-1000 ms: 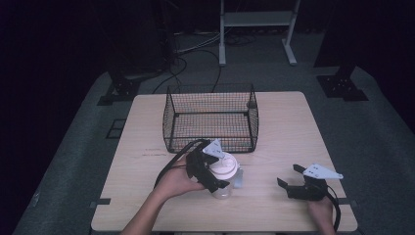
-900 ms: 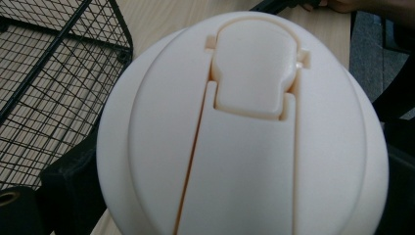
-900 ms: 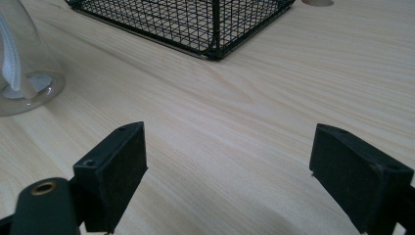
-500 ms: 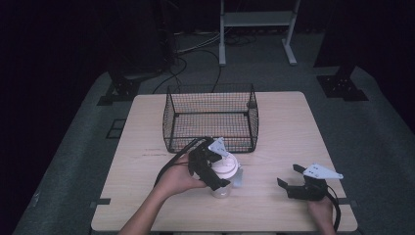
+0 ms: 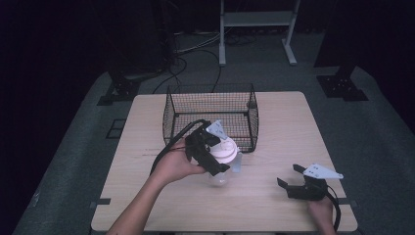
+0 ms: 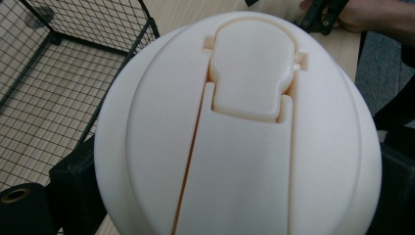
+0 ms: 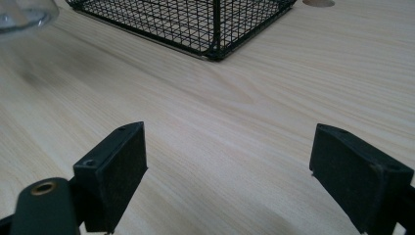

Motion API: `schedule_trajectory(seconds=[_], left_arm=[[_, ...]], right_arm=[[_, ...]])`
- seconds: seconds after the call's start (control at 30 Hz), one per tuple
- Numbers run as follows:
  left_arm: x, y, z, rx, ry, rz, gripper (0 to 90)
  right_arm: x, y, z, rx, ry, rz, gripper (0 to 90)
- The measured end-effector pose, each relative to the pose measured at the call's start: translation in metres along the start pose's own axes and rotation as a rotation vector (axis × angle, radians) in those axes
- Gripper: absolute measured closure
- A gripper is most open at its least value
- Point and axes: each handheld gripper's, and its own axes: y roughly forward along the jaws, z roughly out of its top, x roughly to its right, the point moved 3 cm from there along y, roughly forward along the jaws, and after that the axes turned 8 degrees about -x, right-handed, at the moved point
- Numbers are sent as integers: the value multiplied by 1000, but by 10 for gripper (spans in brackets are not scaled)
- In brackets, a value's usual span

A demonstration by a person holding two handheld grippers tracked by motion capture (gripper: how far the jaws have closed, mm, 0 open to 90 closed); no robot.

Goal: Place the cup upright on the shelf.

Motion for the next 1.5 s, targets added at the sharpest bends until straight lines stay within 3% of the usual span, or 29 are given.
schedule_trajectory(seconds=[0.3,0.43,0.8,0.97,1.17,1.5], left_arm=[[-13,-26,21,-21,4,28,52],[-22,-36,29,1,-11,0,52],[-46,-58,53,-5,-42,48,52],[-58,-63,65,1,-67,55,53],[-72,-65,76,-26,-94,69,53],[-102,-61,86,-37,-151,95,53]], right_arm=[[0,0,0,1,5,-1,129],[1,0,0,0,9,-5,129],[1,0,1,2,7,-5,129],[1,0,1,3,7,-4,129],[1,0,1,3,9,-1,129],[1,-1,0,10,14,7,129]])
